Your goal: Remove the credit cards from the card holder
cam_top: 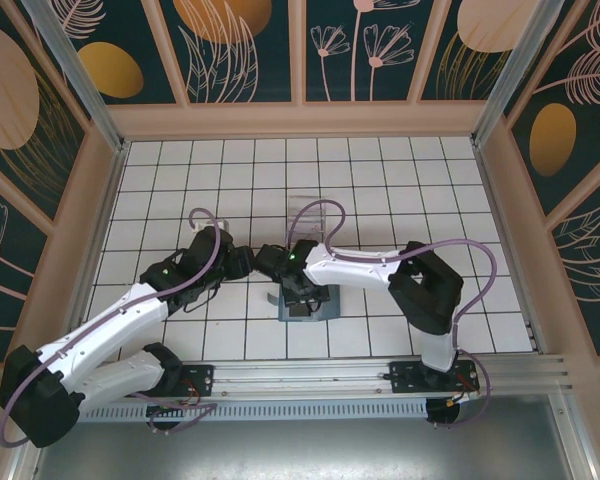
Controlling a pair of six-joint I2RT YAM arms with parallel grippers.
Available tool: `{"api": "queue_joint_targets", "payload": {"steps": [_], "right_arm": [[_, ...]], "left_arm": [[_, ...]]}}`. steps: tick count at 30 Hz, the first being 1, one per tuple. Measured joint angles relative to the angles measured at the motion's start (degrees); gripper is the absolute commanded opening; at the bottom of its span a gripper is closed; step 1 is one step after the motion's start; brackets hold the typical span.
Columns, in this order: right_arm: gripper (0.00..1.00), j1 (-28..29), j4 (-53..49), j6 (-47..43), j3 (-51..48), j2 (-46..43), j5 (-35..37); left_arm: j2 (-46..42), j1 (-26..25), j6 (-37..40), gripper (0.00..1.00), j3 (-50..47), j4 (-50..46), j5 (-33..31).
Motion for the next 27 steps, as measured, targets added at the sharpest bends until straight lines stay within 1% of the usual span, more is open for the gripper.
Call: {"api": "queue_joint_targets", "payload": {"steps": [14, 21, 27], "right_arm": [[0.59, 0.00, -2.10, 1.25, -4.04, -2.05, 2.38], [0.59, -0.52, -2.29, 1.70, -9.18, -6.51, 3.23], [0.60, -1.31, 0.26, 2.16, -13.99, -7.30, 3.19]], "left_arm": [[3.65, 0.00, 0.04, 0.59, 2.03, 2.16, 2.19], [7.37, 0.00, 0.35, 0.58, 2.23, 3.37, 5.18], [9.22, 0.00, 0.46, 0.57, 2.93, 4.55, 7.15]]}}
